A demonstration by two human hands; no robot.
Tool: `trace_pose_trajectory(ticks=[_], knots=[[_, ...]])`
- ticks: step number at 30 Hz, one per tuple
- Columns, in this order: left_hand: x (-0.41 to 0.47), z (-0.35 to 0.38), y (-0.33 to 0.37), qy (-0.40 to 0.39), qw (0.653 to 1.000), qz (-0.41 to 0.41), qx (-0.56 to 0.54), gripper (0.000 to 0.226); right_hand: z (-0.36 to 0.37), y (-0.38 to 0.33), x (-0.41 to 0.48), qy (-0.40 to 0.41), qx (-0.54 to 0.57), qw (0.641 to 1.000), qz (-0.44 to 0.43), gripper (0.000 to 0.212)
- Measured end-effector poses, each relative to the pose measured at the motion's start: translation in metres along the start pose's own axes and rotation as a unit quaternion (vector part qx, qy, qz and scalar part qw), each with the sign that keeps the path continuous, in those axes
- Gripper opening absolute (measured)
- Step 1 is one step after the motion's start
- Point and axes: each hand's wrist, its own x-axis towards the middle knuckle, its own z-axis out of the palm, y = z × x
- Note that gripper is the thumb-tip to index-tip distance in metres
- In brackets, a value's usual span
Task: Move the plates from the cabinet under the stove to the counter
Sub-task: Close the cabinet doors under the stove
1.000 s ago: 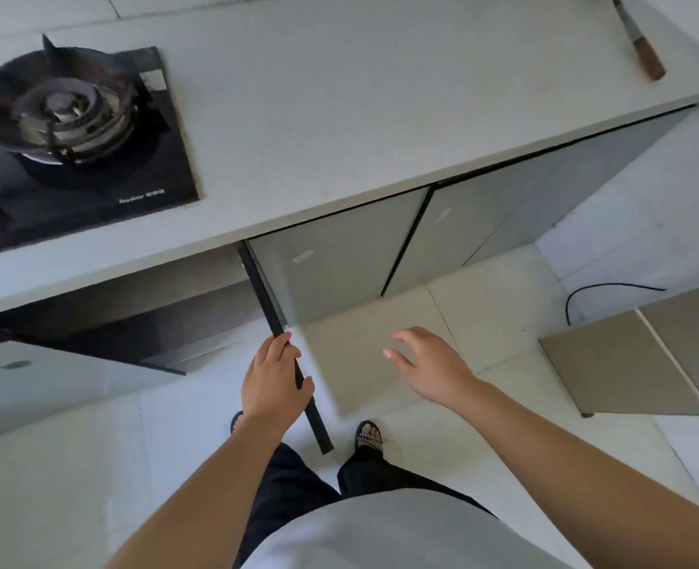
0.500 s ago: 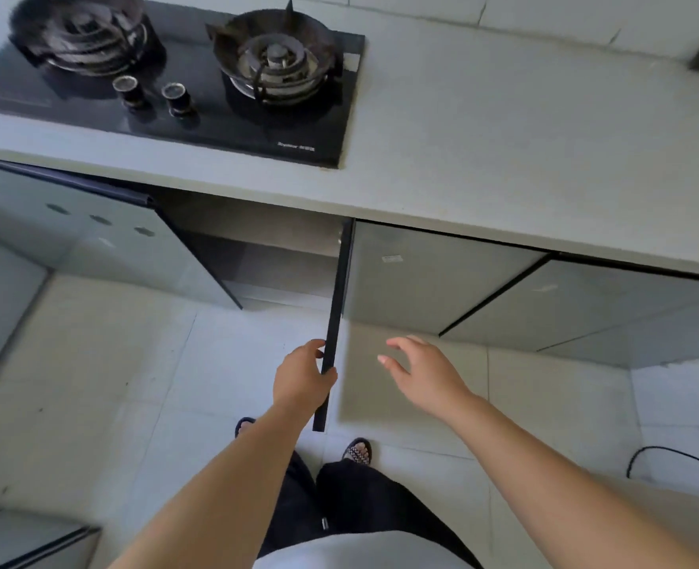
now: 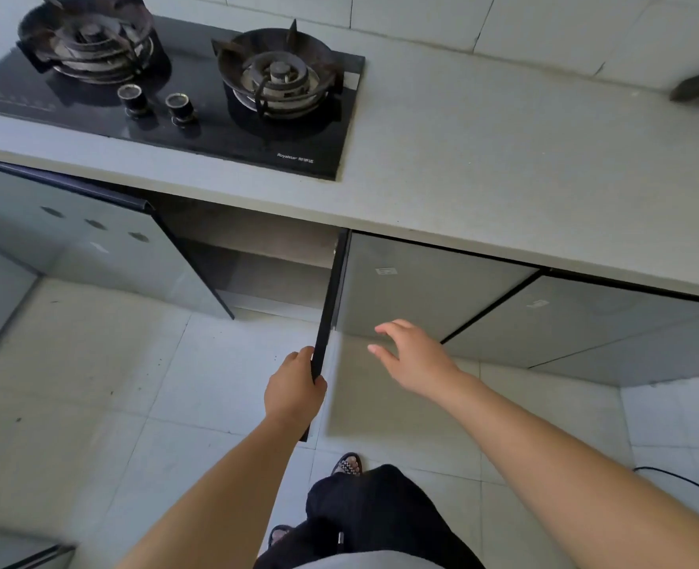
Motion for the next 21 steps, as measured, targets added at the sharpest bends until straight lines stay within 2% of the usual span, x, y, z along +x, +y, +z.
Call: trace_pose_trajectory(ticks=[6,11,15,21], knots=[[0.008,-0.019,-0.016,0.012,0.999,-0.037,0.023,0.043,0.0,-0.028,0.048,-0.069,-0.05,0.994,-0.064,0.042],[0.023,-0.044,-0.036,0.045,0.994,-0.085,0.048,0.05,0.006,-0.053,0.109,-0.12,-0.084,0.973,-0.177,0.042],[0.035,-0.06,-0.047,0.061,0.988,-0.131,0.06,0.053,0.013,-0.064,0.15,-0.122,-0.125,0.95,-0.259,0.041],[0.046,-0.072,-0.052,0.114,0.97,-0.216,0.008,0.03,0.025,-0.075,0.194,-0.132,-0.181,0.918,-0.326,0.03]])
